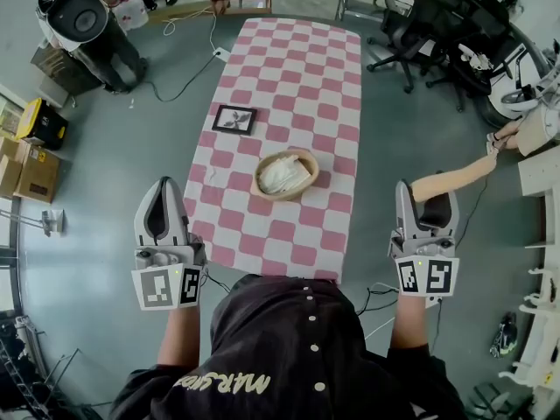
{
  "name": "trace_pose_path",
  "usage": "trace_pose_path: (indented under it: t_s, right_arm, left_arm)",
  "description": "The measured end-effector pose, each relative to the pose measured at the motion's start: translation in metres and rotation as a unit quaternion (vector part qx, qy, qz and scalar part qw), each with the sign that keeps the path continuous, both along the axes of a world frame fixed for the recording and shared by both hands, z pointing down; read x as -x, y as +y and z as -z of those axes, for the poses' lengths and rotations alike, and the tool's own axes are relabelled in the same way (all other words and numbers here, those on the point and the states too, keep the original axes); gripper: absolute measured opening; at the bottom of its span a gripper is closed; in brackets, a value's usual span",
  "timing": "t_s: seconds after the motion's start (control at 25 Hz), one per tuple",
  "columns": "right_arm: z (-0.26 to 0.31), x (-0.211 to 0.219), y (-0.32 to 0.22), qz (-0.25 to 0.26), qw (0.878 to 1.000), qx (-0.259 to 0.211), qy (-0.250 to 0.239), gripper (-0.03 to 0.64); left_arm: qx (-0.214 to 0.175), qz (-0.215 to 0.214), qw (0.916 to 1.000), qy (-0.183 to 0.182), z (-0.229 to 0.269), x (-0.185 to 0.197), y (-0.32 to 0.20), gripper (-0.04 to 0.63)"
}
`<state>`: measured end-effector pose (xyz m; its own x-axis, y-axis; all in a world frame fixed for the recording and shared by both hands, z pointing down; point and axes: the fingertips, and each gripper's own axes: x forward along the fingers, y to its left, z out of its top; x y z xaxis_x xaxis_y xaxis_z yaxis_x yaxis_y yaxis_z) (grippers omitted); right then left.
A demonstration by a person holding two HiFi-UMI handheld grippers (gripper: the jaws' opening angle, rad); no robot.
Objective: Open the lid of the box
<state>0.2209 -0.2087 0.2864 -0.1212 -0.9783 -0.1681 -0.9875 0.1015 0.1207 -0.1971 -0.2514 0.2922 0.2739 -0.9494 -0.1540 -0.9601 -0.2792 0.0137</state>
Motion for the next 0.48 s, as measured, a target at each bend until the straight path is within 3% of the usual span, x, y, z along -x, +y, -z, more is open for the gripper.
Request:
trace_pose_path:
  t_s: [0.48]
  right_arm:
    - [-0.005,0.009,-0.013,0.011,1.0,0.006,0.003,0.319]
  left_arm:
    - [-0.001,0.01,0.9999,0.004,-0.002,0.007,-0.004,0.009]
